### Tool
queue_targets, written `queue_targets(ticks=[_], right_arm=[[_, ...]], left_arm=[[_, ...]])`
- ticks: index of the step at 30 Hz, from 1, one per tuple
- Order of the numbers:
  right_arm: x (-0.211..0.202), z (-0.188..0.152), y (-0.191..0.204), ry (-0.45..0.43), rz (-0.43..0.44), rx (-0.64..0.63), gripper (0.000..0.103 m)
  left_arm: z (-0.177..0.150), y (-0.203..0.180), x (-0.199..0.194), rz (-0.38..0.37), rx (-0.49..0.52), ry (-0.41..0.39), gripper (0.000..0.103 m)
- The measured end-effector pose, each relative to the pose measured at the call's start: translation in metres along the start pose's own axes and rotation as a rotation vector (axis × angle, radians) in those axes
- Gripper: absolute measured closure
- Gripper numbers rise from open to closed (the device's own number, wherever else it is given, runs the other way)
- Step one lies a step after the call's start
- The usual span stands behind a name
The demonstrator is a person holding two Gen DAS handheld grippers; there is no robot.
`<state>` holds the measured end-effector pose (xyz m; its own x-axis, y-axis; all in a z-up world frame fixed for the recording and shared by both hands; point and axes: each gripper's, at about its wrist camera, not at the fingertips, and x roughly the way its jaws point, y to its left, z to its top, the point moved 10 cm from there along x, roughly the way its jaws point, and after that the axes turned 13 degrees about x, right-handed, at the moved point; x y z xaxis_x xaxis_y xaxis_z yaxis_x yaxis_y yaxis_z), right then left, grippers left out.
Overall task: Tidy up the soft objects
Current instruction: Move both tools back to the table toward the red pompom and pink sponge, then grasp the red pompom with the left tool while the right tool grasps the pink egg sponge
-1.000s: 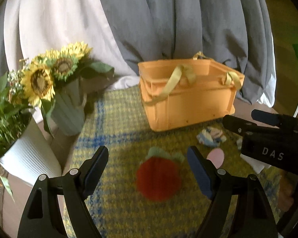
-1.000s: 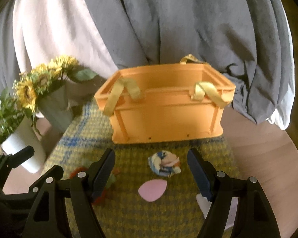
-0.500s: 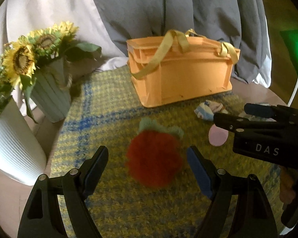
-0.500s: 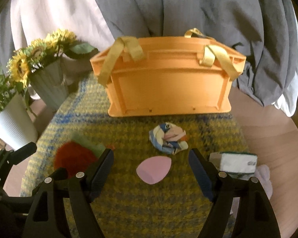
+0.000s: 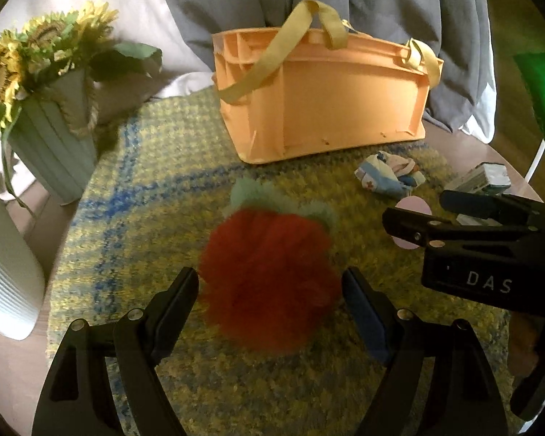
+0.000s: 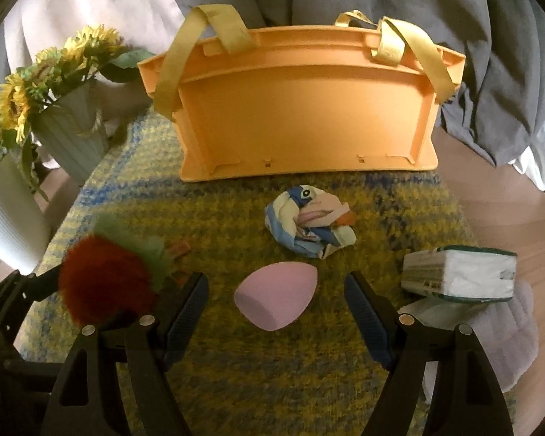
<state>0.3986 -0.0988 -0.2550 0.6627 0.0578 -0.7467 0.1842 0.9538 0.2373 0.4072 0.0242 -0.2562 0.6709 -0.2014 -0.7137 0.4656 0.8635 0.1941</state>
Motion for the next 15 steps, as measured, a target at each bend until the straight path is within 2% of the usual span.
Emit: queue_targets(ticks=[7, 9, 12, 15], right_arm=[[0.011, -0.004, 0.001, 0.023, 0.005, -0.019, 0.034], [0.013, -0.004, 0.001, 0.028, 0.009, -0.017, 0.039], [0.017, -0.006, 0.003, 0.044, 0.013, -0.014, 0.046], [0.019, -0.007, 0.002, 0.042, 0.005, -0.017, 0.052]], left_arm=[[-0.001, -0.001, 0.009, -0.015, -0.002, 0.008, 0.044], [-0.001, 0.000, 0.010, -0.019, -0.011, 0.011, 0.056], [-0.001, 0.001, 0.011, -0.030, -0.028, 0.013, 0.063], [0.001, 0.001, 0.009, -0.028, -0.026, -0.007, 0.065]])
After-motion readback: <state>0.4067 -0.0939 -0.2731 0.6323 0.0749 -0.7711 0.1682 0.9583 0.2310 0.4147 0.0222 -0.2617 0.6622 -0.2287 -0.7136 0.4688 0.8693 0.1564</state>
